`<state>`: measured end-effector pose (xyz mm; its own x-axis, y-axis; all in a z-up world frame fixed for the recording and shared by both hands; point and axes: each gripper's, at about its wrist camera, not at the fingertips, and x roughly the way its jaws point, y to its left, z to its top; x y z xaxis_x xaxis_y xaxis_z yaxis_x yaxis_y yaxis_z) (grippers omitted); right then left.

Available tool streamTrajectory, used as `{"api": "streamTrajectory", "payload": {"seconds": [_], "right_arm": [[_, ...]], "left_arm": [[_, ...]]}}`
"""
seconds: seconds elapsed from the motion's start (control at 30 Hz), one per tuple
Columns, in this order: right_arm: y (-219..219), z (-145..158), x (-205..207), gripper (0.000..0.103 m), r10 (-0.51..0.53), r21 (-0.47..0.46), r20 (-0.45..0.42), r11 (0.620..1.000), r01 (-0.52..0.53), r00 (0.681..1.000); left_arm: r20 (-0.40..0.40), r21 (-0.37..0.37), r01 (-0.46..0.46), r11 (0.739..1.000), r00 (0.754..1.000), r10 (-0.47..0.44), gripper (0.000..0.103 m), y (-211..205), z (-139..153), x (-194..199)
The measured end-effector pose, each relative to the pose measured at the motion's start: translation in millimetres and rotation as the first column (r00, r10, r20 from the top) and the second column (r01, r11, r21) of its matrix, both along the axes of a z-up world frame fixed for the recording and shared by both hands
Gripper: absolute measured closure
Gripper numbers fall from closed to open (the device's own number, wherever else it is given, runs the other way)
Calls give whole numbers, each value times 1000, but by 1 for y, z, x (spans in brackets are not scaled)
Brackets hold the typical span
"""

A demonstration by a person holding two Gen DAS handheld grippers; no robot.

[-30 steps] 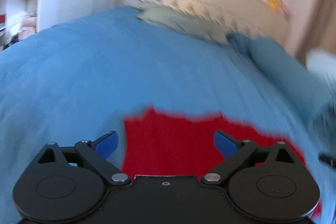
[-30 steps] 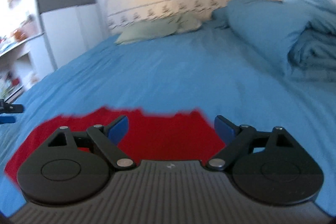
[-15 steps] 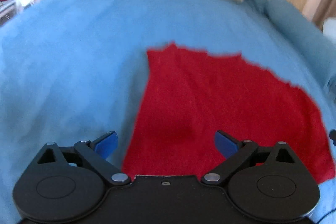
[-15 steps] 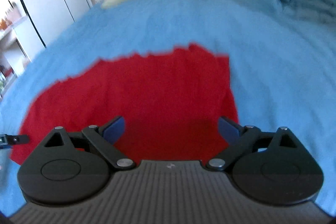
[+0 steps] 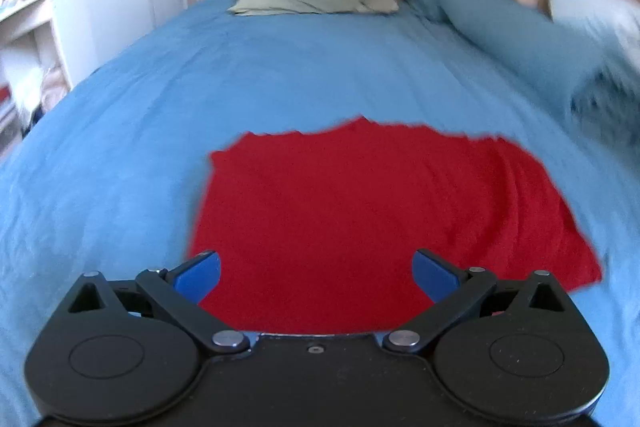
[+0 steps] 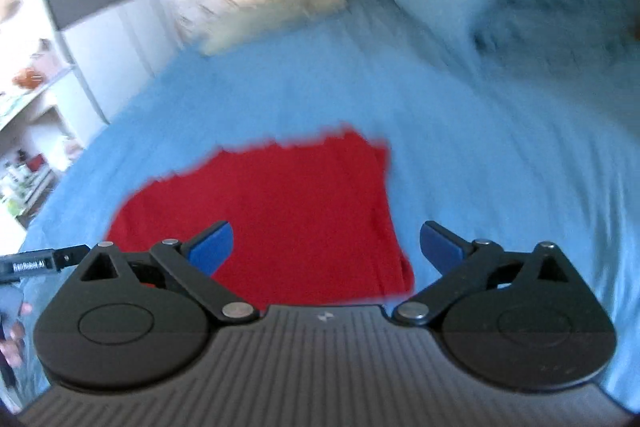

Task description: Fold small clothes

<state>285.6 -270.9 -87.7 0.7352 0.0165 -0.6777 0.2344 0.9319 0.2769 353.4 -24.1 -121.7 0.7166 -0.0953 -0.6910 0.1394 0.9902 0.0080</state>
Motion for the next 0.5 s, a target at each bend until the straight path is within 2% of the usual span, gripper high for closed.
{"api": "streamTrajectory", "payload": {"seconds": [0.07,0.13,0.3,0.4,0.5], "right_arm": [[0,-22,-5,0,-55,51,-73,997,59,996],[-2,-45,-10,0,-96,113,-88,988,106,991],[-4,-90,-13,0,-192,224,-43,955,197,980],[-5,-116,-10,0,-260,324,-23,911,253,965],[-6,-126,-9,0,-324,375,15,879,295,946]], "left_arm": [[-12,-5,66,998,998,-66,0,-19,-15,-2],[-26,-51,107,993,994,-109,0,-32,-26,-3],[-45,-90,93,992,994,-98,0,-52,-37,7],[-47,-91,99,991,993,-104,0,-56,-38,2],[-50,-84,105,991,993,-109,0,-57,-39,4]]}}
